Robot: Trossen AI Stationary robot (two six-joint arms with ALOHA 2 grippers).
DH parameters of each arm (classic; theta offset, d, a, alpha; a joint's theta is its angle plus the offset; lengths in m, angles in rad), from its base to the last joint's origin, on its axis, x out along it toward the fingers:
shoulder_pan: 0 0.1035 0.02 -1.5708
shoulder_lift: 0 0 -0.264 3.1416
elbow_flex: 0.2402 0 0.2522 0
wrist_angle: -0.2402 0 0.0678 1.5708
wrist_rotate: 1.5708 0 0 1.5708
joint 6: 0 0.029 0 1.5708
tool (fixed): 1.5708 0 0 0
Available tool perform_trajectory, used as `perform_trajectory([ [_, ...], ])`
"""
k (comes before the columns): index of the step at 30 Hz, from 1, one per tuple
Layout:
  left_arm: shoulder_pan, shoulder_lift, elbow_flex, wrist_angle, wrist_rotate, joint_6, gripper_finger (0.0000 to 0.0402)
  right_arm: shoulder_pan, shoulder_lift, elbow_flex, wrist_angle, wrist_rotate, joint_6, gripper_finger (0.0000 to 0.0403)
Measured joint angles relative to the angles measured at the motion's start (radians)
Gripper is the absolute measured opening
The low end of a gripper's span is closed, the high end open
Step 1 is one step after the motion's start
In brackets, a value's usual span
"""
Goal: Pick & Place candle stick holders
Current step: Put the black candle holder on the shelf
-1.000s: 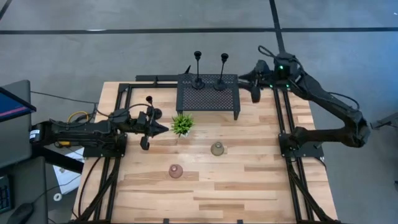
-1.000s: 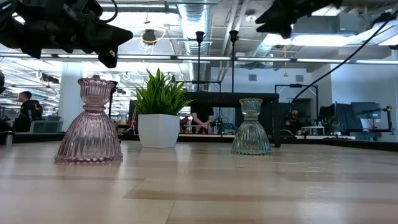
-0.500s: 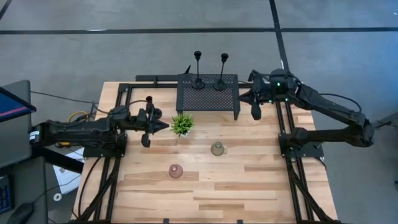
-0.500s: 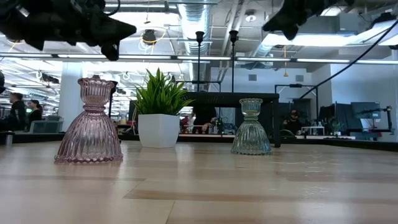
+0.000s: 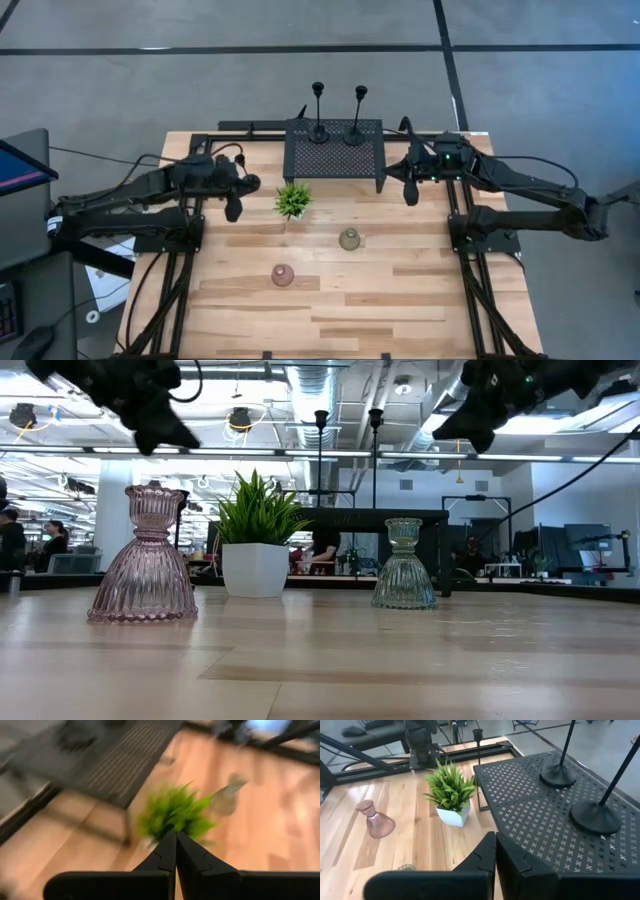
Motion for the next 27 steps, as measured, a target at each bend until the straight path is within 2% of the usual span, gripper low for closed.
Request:
perform_trajectory([
  [3,0.0,-0.001,0.041,-0.144,-0.112,-0.053,0.0003,0.0,-0.001,-0.028,0.037,0.003,0.0,0.0],
  [12,0.0,0.009,0.016,-0.246,-0.312,-0.213,0.0003,0.0,0.008,-0.029,0.06,0.005,0.0,0.0],
  [17,0.0,0.033,0.015,-0.235,-0.318,-0.217,0.0003,0.0,0.006,-0.028,0.058,0.005,-0.001,0.0],
  [27,-0.011,0.162,0.015,-0.235,-0.322,-0.216,0.0004,0.0,0.006,-0.028,0.057,0.005,-0.012,0.0],
])
